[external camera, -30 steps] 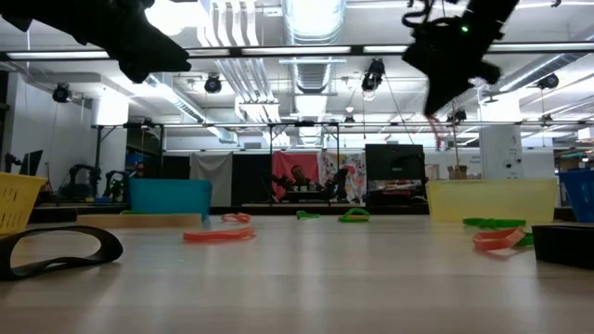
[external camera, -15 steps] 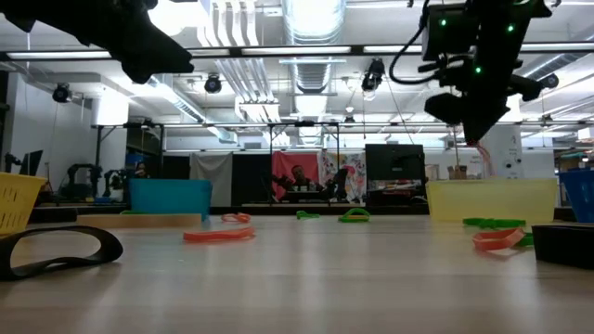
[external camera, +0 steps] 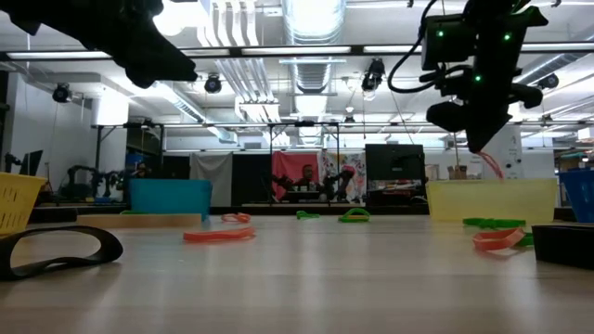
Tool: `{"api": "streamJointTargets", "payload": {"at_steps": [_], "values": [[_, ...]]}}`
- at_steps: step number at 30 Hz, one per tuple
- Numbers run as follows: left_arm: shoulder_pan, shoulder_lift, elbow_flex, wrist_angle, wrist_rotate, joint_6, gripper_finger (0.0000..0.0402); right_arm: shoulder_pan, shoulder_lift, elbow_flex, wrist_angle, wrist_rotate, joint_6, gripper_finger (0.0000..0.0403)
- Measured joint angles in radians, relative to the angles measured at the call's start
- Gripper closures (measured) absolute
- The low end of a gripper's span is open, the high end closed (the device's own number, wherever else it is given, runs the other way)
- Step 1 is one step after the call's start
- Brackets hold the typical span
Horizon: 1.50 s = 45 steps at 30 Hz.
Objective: Sort rubber bands into baskets
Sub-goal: Put the orange rubber band into the light yellow bin, then put the brown rubber band into the bottom yellow bin
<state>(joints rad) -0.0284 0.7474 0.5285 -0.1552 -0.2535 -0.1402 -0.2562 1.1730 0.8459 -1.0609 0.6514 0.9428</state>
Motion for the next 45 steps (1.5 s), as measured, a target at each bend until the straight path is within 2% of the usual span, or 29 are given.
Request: {"api": "streamJointTargets", "payload": {"at_steps": [9,23,34,40,45], "values": [[0.000,0.004,0.000,0.016,0.000,0.000,0.0272,0.000,0.022,0.000,0.022,0.000,0.005,0.0382],[0.000,0.004,0.000,0.014,0.000,0.000,0.0272,-0.006,0.022,0.000,0.034,0.003,0.013,0.0271],[0.000,0.004,0.000,0.013,0.000,0.000,0.0272,-0.004,0.020,0.003,0.108,0.002,-0.049,0.0241],[0.000,0.004,0.000,0.013,0.000,0.000,0.0272,-0.004,0.020,0.014,0.235,0.001,-0.152,0.0243],[0.001,0.004,0.000,0.013,-0.022,0.069,0.0272,-0.004,0.020,0.014,0.453,-0.040,-0.357,0.0241]]}}
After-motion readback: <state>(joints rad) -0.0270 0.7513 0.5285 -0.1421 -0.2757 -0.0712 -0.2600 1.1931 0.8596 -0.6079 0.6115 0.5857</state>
